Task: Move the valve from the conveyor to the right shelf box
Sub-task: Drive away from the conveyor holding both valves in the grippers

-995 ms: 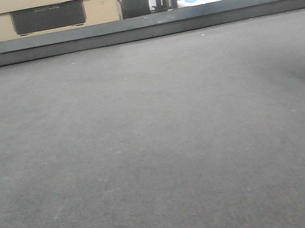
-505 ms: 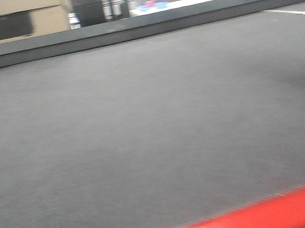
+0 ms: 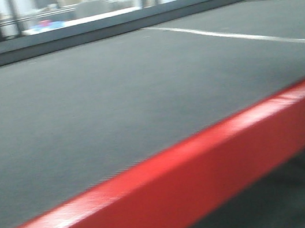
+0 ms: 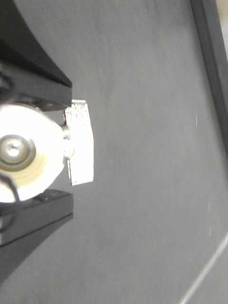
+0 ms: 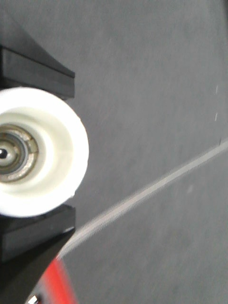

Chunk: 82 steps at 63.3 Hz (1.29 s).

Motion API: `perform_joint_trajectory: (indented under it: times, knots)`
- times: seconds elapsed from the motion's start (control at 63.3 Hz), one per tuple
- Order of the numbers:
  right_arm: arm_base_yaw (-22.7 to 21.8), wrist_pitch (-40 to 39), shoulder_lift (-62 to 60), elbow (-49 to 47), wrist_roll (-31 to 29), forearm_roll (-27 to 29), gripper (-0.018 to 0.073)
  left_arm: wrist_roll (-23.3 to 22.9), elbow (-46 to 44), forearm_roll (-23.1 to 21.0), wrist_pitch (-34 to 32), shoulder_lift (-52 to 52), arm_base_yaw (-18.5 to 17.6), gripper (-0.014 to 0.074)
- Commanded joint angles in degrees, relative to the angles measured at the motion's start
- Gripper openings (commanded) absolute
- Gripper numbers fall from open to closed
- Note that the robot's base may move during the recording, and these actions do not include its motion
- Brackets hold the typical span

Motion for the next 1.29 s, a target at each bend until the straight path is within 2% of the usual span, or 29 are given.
perform_joint_trajectory:
  times: [0.0, 1.279]
  knots:
    - [-0.17, -3.63, -0.77, -1.03, -0.35, -0.05, -0.0154, -0.46, -0.5, -0.89, -2.77, -0.48, -0.02, -0.0111]
    - [-0.17, -3.62, -0.77, -1.03, -0.35, 0.07, -0.0154, -0.46, -0.5, -0.89, -2.77, -0.48, -0.02, -0.0111]
